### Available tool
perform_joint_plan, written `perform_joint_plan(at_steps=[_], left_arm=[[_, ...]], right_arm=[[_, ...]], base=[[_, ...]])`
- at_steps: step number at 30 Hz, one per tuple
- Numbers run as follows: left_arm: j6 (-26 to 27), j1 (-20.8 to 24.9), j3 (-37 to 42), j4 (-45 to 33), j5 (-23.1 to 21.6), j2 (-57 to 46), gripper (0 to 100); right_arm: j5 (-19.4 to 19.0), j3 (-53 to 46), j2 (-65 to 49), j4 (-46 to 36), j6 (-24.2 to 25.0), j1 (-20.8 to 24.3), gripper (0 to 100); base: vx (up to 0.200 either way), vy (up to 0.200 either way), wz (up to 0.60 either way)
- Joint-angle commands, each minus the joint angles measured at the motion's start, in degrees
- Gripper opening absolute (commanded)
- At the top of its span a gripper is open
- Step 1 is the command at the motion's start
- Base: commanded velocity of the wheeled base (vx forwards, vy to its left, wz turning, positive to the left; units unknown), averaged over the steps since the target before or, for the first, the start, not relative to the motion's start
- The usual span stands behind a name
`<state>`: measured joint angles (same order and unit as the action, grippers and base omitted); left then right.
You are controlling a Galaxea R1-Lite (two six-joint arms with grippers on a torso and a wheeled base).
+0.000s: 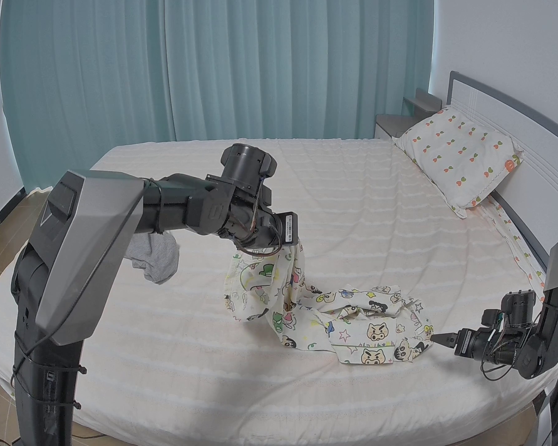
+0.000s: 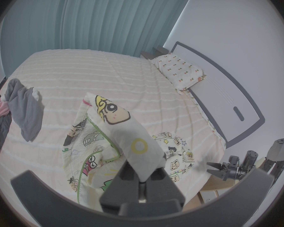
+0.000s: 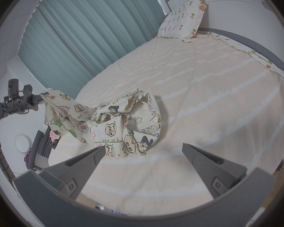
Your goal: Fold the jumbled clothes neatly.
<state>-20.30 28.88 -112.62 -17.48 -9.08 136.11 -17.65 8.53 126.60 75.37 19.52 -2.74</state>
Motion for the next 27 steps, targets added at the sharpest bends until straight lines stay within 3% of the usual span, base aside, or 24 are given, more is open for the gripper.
perform_joint_plan(at_steps=[1, 10, 27], left_arm=[[1.14, 0.74, -1.97, -6.6, -1.38, 1.09, 0], [2.63, 4.43, -1.97, -14.16, -2.26, 5.31, 0], [-0.53, 4.43, -1.97, -13.63, -2.26, 8.21, 0]], right_arm=[[-0.01, 0.08, -0.21, 0.04, -0.01, 0.02, 100], [-0.01, -0.01, -0.3, 0.12, -0.01, 0.11, 100], [-0.01, -1.15, -0.04, 2.67, 0.08, 0.9, 100]], base=[[0.0, 0.0, 0.0], [0.0, 0.0, 0.0], [0.0, 0.0, 0.0]])
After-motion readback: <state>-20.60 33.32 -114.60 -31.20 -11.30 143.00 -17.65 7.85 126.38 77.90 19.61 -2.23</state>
